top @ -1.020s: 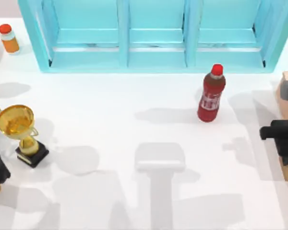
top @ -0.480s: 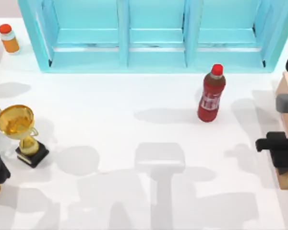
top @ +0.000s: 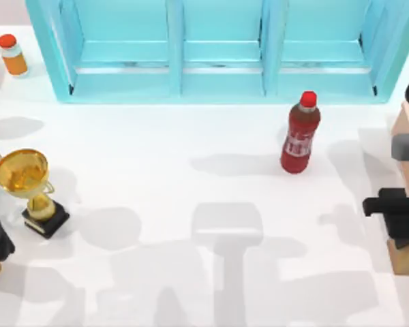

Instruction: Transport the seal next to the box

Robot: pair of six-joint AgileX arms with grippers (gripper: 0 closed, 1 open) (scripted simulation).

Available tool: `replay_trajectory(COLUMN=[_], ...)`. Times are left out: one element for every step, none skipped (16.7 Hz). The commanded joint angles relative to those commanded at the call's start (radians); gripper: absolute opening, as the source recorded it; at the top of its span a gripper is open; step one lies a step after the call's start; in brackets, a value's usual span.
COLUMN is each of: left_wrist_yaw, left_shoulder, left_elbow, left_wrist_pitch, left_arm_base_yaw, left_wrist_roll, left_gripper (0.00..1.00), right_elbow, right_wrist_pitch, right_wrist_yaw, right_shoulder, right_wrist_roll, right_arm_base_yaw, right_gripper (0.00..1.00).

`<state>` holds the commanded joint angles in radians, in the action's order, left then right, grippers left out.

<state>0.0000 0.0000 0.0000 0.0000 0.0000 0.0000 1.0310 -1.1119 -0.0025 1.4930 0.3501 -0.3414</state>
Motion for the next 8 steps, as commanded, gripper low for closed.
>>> replay_trajectory(left_wrist_yaw=[0.0, 0.0, 0.0, 0.0, 0.0, 0.0, 0.0, 0.0], left_shoulder=[0.0, 0.0, 0.0, 0.0, 0.0, 0.0, 0.0, 0.0], left_elbow=[0.0, 0.0, 0.0, 0.0, 0.0, 0.0, 0.0, 0.0], left_wrist_pitch=[0.0, 0.0, 0.0, 0.0, 0.0, 0.0, 0.0, 0.0], left_arm_base_yaw=[0.0, 0.0, 0.0, 0.0, 0.0, 0.0, 0.0, 0.0], left_wrist_roll=[0.0, 0.0, 0.0, 0.0, 0.0, 0.0, 0.0, 0.0], left_gripper=[1.0, 1.0, 1.0, 1.0, 1.0, 1.0, 1.0, 1.0], right_elbow=[0.0, 0.0, 0.0, 0.0, 0.0, 0.0, 0.0, 0.0], right_wrist_pitch=[0.0, 0.0, 0.0, 0.0, 0.0, 0.0, 0.0, 0.0], right_wrist_yaw=[0.0, 0.0, 0.0, 0.0, 0.0, 0.0, 0.0, 0.0], right_shoulder=[0.0, 0.0, 0.0, 0.0, 0.0, 0.0, 0.0, 0.0], right_wrist_roll=[0.0, 0.0, 0.0, 0.0, 0.0, 0.0, 0.0, 0.0], right_arm_base_yaw=[0.0, 0.0, 0.0, 0.0, 0.0, 0.0, 0.0, 0.0], right_gripper=[0.75, 0.83, 0.9, 0.98, 1.0, 1.0, 1.0, 1.0])
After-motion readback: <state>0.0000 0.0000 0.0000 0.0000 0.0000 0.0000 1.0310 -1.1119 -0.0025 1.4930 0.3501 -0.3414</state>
